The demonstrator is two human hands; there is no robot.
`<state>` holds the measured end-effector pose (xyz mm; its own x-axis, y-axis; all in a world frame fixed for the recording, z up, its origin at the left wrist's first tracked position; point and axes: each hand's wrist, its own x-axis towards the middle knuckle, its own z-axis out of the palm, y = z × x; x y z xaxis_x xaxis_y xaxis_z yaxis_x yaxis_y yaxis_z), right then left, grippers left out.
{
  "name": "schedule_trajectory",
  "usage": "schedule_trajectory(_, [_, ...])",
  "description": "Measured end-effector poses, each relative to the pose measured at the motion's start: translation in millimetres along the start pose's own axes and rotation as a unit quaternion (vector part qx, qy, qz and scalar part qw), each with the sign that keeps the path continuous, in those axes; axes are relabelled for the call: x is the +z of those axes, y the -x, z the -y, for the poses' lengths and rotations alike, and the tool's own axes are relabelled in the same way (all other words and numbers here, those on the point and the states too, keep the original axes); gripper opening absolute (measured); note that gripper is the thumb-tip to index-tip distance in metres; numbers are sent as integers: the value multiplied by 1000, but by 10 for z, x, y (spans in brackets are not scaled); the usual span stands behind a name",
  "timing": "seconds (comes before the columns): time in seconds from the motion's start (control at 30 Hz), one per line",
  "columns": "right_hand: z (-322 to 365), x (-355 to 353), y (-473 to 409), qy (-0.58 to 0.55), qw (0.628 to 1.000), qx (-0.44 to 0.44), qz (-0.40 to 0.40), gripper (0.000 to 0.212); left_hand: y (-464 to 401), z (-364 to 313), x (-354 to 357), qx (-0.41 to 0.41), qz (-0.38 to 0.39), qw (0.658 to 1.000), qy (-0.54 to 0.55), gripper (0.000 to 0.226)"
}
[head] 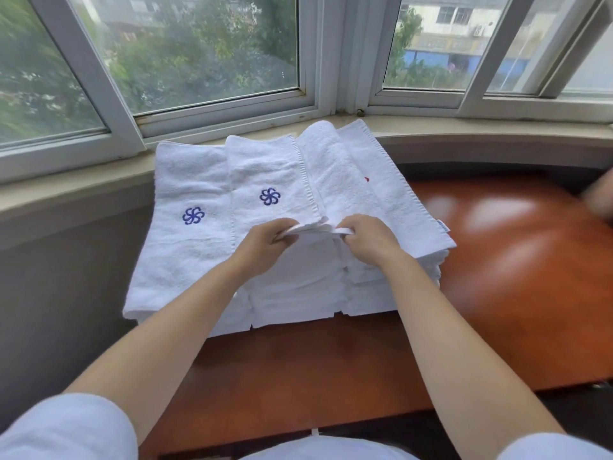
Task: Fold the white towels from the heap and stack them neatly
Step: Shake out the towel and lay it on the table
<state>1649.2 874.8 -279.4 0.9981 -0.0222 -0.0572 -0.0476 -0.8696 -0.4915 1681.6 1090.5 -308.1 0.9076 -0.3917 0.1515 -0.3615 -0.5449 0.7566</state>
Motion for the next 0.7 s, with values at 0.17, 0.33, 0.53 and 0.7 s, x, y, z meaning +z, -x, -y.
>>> schedule_trajectory(0.17, [13, 55, 12, -59, 994, 52, -81, 35, -31, -8, -61, -118, -290, 945, 90, 13])
schedule_trajectory(0.33, [151, 162, -67, 97, 994, 4, -42, 29, 24, 0, -61, -106, -308, 940, 97, 1])
schedule_trajectory(0.53, [201, 174, -75, 145, 988, 22, -51, 34, 150, 129, 5, 0, 159, 969, -188, 87])
schedule_trajectory(0.7, [220, 39, -94, 45, 984, 39, 169, 46, 83, 147, -6, -37, 256, 926, -274, 78])
